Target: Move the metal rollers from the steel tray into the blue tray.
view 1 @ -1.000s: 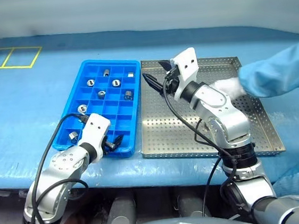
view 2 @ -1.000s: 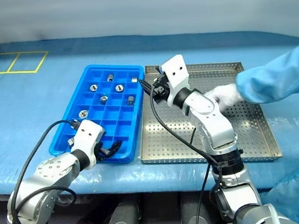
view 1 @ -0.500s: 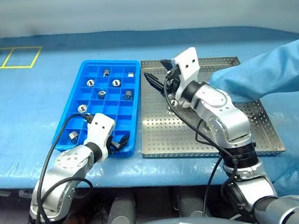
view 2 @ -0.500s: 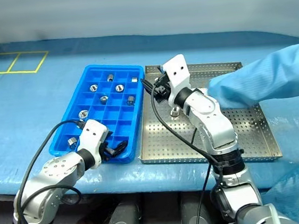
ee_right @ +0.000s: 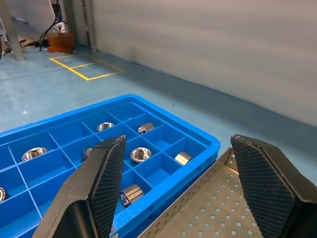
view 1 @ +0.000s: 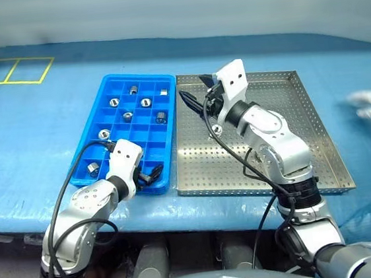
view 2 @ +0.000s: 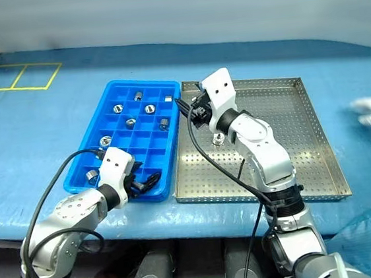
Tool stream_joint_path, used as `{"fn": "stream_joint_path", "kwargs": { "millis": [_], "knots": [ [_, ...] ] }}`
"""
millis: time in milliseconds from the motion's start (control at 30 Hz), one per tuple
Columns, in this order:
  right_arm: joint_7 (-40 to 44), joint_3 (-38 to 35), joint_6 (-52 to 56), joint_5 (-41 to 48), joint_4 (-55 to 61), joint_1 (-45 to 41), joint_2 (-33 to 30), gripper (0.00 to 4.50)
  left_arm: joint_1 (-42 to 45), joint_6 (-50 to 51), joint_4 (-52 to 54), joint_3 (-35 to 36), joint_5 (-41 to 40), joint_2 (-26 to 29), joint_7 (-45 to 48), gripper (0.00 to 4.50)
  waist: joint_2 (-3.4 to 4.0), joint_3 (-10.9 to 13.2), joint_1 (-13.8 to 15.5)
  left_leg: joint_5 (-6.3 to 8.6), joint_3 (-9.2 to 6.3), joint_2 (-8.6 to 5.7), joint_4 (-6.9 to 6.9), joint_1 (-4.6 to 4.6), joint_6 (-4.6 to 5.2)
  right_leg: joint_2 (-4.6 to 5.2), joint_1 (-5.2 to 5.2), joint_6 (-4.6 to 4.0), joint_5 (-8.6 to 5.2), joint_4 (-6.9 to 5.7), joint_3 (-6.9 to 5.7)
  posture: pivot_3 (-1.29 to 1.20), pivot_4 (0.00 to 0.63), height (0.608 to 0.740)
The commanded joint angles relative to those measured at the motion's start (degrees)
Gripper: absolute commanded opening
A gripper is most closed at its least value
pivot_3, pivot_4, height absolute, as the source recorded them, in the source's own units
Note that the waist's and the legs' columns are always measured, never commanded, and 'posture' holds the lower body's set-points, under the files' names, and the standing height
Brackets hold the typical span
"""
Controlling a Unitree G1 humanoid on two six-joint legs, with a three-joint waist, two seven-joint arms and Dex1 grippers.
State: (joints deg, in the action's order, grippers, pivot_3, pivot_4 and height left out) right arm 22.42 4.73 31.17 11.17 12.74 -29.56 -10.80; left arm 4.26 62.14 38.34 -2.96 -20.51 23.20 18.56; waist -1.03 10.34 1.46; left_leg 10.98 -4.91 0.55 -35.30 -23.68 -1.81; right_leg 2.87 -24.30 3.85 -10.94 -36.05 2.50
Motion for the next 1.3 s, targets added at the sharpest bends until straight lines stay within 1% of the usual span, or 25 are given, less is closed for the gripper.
{"fn": "stream_joint_path", "kwargs": {
  "millis": [33, 200, 333, 433, 533, 567, 633, 700, 767, 800, 867, 967, 1067, 1133, 1300],
  "knots": [
    [-0.2, 0.0, -1.2, 0.2, 2.0, 0.1, -0.1, 3.58, 0.5, 0.4, 1.6, 0.3, -2.1, -1.0, 0.6, 3.64, 0.0, 0.0, 0.0, 0.0, 0.0, 0.0, 0.0, 0.0, 0.0, 0.0, 0.0, 0.0, 0.0, 0.0, 0.0, 0.16, 0.15, 0.74],
    [-0.3, 0.0, -1.2, 0.2, 1.8, 0.1, -0.1, 3.58, 0.6, 1.1, 2.1, 1.3, -2.4, -0.2, 0.6, 3.64, 0.0, 0.0, -0.1, 0.0, 0.0, 0.0, -0.01, 0.02, 0.0, 0.0, 0.01, 0.0, 0.0, -0.01, 0.0, 0.15, 0.15, 0.74],
    [-0.5, -0.2, -1.2, 0.2, 1.7, 0.3, -0.2, 3.58, 0.6, 1.2, 3.4, 3.5, -3.4, 0.4, 1.0, 3.64, 0.0, 0.0, -0.3, 0.0, 0.0, 0.01, -0.01, 0.02, 0.0, 0.0, 0.0, 0.0, 0.0, -0.01, 0.0, 0.15, 0.15, 0.74],
    [-0.3, -0.4, -0.7, 0.7, 2.1, 0.9, -0.3, 3.58, 0.9, -0.1, 5.6, 8.4, -6.5, 0.5, 2.3, 3.64, 0.0, 0.0, -0.5, 0.0, 0.0, 0.01, -0.01, 0.02, 0.0, 0.0, 0.0, 0.0, 0.0, -0.02, 0.0, 0.15, 0.15, 0.74],
    [2.6, 0.0, 0.4, 2.6, 4.8, 3.5, -2.2, 3.58, 3.7, -1.7, 7.7, 16.3, -12.2, -1.2, 3.2, 3.64, 0.0, 0.0, -0.4, 0.0, 0.0, 0.01, 0.0, 0.01, 0.0, 0.0, 0.0, -0.01, 0.0, -0.02, -0.01, 0.16, 0.15, 0.74],
    [3.4, 0.1, 0.6, 3.1, 5.7, 4.5, -2.8, 3.58, 4.6, -1.9, 8.0, 17.5, -13.1, -0.9, 3.3, 3.64, 0.0, 0.0, -0.3, 0.0, -0.04, 0.01, -0.01, 0.0, 0.0, 0.0, 0.0, -0.01, 0.0, -0.02, -0.03, 0.16, 0.15, 0.74],
    [4.0, -0.3, 1.2, 3.8, 7.0, 6.7, -4.0, 3.58, 6.2, -2.4, 7.9, 17.7, -13.6, 0.4, 3.6, 3.64, 0.0, 0.0, -0.2, 0.0, -0.05, 0.0, -0.04, 0.01, 0.0, 0.0, 0.04, 0.0, 0.0, -0.01, -0.03, 0.16, 0.15, 0.74],
    [4.0, -1.0, 2.4, 4.0, 8.6, 9.1, -5.7, 3.58, 7.2, -4.3, 6.5, 14.0, -12.0, 2.3, 4.4, 3.64, 0.0, 0.0, -0.2, 0.0, -0.04, -0.02, -0.08, 0.06, 0.01, 0.0, 0.13, 0.01, 0.01, 0.0, -0.01, 0.15, 0.15, 0.74],
    [4.4, -1.7, 3.8, 3.4, 11.1, 12.0, -8.8, 3.58, 8.0, -8.9, 3.3, 7.6, -9.0, 2.7, 6.1, 3.64, 0.01, 0.0, -0.1, 0.01, -0.04, -0.02, -0.14, 0.09, 0.03, 0.0, 0.2, 0.03, 0.01, 0.02, 0.0, 0.13, 0.15, 0.74],
    [4.9, -2.2, 4.4, 3.2, 12.6, 13.5, -10.9, 3.58, 8.8, -12.7, 0.7, 3.7, -6.5, 2.6, 7.1, 3.64, 0.02, 0.0, 0.0, 0.03, -0.04, -0.04, -0.19, 0.09, 0.05, 0.0, 0.25, 0.04, 0.01, 0.04, 0.0, 0.12, 0.15, 0.74],
    [7.0, -2.9, 5.2, 4.3, 15.8, 16.2, -14.5, 3.58, 10.1, -21.5, -4.5, -1.6, -2.6, 1.0, 9.2, 3.64, 0.04, 0.0, 0.3, 0.05, -0.04, -0.06, -0.29, 0.1, 0.08, 0.0, 0.34, 0.06, 0.02, 0.06, 0.0, 0.07, 0.15, 0.74],
    [12.2, -4.5, 5.3, 7.4, 21.5, 21.0, -20.4, 3.58, 15.4, -28.1, -14.7, -7.9, -0.2, -1.8, 14.1, 3.64, 0.04, 0.0, -0.2, 0.07, -0.02, -0.06, -0.45, 0.08, 0.13, 0.0, 0.39, 0.08, 0.03, 0.11, 0.02, 0.02, 0.15, 0.74],
    [12.4, -5.3, 6.4, 7.4, 23.9, 24.1, -23.4, 3.58, 21.2, -31.7, -24.9, -11.0, 2.1, -4.6, 16.5, 3.64, 0.04, 0.0, -1.3, 0.1, -0.02, -0.05, -0.54, 0.08, 0.17, 0.0, 0.44, 0.1, 0.04, 0.1, 0.01, -0.04, 0.15, 0.74],
    [11.3, -5.7, 6.7, 6.7, 24.8, 25.9, -24.1, 3.58, 25.4, -32.9, -32.3, -12.2, 3.9, -6.7, 16.9, 3.64, 0.04, 0.0, -2.3, 0.13, 0.0, -0.06, -0.6, 0.07, 0.23, 0.0, 0.46, 0.12, 0.05, 0.11, 0.03, -0.07, 0.15, 0.74],
    [8.0, -6.6, 7.2, 6.6, 27.7, 29.0, -22.8, 3.58, 32.9, -36.2, -46.5, -15.6, 8.9, -11.5, 17.6, 3.64, 0.05, 0.0, -4.1, 0.2, 0.04, -0.07, -0.64, 0.06, 0.34, 0.0, 0.44, 0.22, 0.1, 0.11, 0.08, -0.12, 0.15, 0.74]
  ]
}}
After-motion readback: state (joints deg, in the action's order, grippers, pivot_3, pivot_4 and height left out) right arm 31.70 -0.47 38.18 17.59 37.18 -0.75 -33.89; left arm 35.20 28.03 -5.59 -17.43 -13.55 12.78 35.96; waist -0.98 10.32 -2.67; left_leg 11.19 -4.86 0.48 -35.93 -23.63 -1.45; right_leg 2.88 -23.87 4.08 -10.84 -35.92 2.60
